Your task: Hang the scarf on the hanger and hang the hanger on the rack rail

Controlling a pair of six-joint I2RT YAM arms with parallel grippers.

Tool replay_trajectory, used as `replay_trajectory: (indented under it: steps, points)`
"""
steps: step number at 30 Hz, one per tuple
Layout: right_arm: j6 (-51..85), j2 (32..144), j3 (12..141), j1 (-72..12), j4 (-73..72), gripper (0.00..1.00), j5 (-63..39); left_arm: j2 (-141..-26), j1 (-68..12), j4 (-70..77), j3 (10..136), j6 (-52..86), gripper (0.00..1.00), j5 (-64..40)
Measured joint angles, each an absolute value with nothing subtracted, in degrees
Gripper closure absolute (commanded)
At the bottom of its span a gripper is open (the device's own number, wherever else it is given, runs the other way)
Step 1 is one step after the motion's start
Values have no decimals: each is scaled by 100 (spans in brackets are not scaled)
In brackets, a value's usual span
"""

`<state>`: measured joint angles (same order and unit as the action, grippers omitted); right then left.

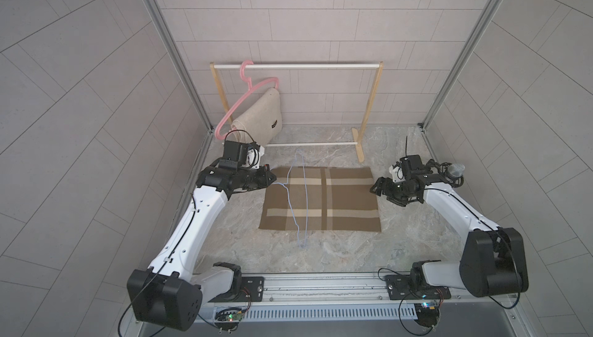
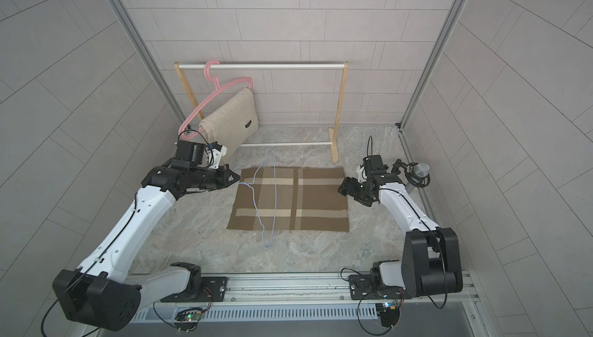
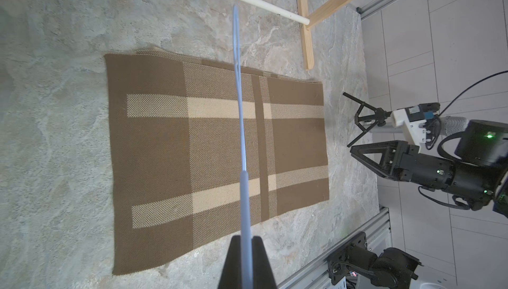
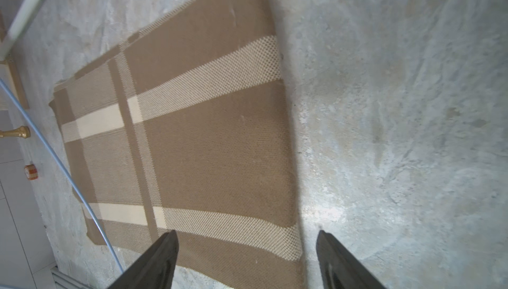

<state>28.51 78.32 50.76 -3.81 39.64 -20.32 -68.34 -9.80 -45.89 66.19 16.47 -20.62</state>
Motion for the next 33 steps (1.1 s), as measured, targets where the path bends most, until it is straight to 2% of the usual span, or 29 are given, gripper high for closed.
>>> replay_trajectory:
  steps: [11,21,25,31,32,33]
  points:
    - [2952,8672,4805,-228,3485,24,-2287,-7273,-923,-4296,6504,1535,100,-2176]
    - [3232,9153,4652,-75,2692,40,-3107,-7618,-921,-4001,6440,1343,100,-2143]
    - [3430,9334,4536,-71,2182,55,-3601,-7723,-921,-3977,6434,1293,100,-2115]
    - [3715,9581,4372,-73,1636,94,-3994,-7907,-902,-3918,6427,1243,100,-2075]
    - [3747,9585,4359,-73,1590,99,-4018,-7933,-902,-3918,6423,1243,100,-2060]
    - [3795,9564,4344,-73,1551,100,-4034,-7953,-902,-3918,6416,1245,100,-2043]
